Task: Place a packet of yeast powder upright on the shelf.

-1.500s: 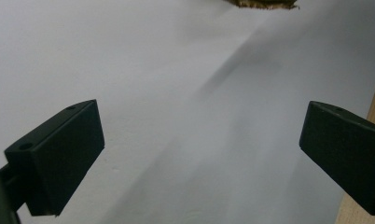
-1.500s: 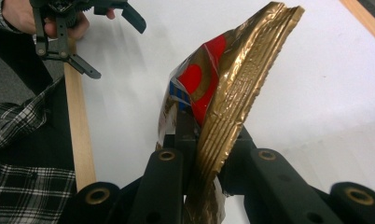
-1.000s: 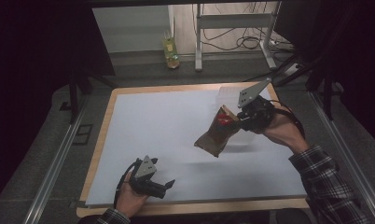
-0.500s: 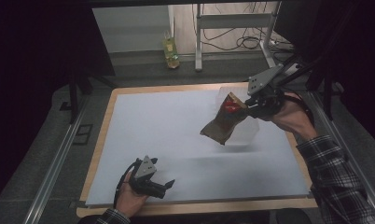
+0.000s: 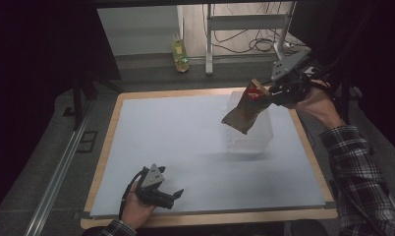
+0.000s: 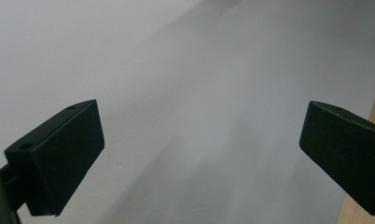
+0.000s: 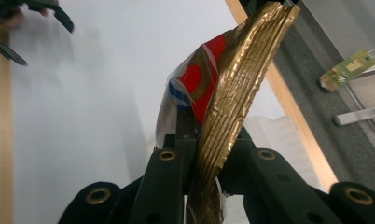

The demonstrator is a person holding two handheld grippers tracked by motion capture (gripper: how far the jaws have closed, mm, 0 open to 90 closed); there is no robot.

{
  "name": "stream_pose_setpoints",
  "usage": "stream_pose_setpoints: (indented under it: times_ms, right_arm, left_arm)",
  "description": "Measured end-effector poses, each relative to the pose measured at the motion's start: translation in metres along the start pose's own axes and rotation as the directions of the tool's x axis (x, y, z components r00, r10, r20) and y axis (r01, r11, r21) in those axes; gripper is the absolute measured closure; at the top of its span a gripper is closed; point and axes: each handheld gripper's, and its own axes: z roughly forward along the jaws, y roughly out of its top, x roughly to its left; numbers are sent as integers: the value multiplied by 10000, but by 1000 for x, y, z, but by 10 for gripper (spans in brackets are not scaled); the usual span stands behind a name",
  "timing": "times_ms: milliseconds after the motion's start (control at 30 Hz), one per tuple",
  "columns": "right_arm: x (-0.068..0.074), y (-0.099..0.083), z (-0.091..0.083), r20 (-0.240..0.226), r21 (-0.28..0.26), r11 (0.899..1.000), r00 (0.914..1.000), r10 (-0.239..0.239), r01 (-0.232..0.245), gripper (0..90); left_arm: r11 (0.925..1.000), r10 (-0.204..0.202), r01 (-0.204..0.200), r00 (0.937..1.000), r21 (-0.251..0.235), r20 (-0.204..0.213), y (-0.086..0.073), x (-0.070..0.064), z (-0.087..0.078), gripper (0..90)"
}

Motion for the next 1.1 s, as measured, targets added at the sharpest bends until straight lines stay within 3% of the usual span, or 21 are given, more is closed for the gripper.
stream_pose_setpoints:
  times_ms: [533, 800, 1100]
  right_arm:
    - [-34, -31, 15, 280, 493, 9986, 9994, -209, 195, 803]
    - [-42, -46, 32, 146, 841, 9956, 9990, -420, 406, 802]
    - [-45, -47, 37, -68, 754, 9953, 9981, -612, 615, 802]
  left_arm:
    - [10000, -49, 49, 10000, 57, 5, -1, 1, -1, 0]
    - [9999, -128, 127, 9999, 81, 13, -1, 2, -2, 0]
    - [9999, -126, 126, 9999, 84, -2, -1, 2, -2, 0]
